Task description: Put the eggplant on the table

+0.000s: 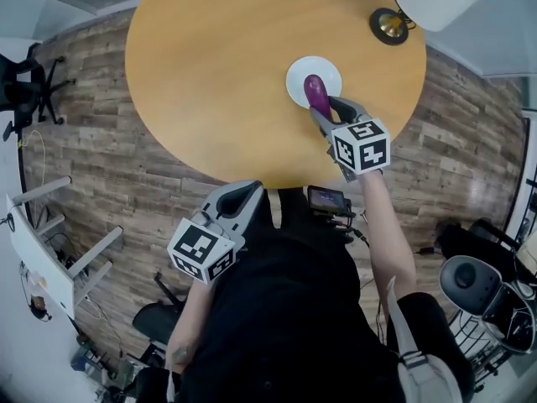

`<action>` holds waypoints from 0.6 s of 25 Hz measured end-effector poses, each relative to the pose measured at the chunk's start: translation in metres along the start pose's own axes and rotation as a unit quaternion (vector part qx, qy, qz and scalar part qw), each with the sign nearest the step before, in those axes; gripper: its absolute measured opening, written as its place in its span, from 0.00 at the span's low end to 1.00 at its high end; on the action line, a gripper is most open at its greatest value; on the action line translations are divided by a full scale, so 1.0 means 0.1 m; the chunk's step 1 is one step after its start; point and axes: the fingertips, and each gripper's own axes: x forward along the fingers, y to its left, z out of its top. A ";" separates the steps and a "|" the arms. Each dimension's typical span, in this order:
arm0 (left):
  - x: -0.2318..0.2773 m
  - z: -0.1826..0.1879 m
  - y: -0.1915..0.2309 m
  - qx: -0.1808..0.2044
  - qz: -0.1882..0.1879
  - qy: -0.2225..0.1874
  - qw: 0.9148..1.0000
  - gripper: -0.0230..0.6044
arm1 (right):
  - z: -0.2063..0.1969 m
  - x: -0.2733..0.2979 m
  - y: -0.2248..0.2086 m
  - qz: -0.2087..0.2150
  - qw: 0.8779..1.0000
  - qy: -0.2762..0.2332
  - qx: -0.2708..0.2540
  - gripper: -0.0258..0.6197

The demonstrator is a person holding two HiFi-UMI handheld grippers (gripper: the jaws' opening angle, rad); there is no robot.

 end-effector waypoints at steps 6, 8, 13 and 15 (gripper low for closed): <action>0.02 -0.09 0.04 -0.012 0.000 0.006 1.000 0.05 | -0.03 0.36 -0.29 -0.010 1.000 0.027 0.002 0.33; -0.01 -0.09 0.07 -0.013 0.003 0.006 1.000 0.05 | -0.04 0.46 -0.36 -0.015 0.999 0.044 0.000 0.33; -0.03 -0.05 0.19 -0.021 0.012 0.004 1.000 0.05 | -0.10 0.71 -0.55 -0.032 0.997 0.076 -0.004 0.33; -0.02 -0.05 0.24 -0.023 0.015 0.006 1.000 0.05 | -0.15 0.79 -0.61 -0.034 0.996 0.086 -0.005 0.33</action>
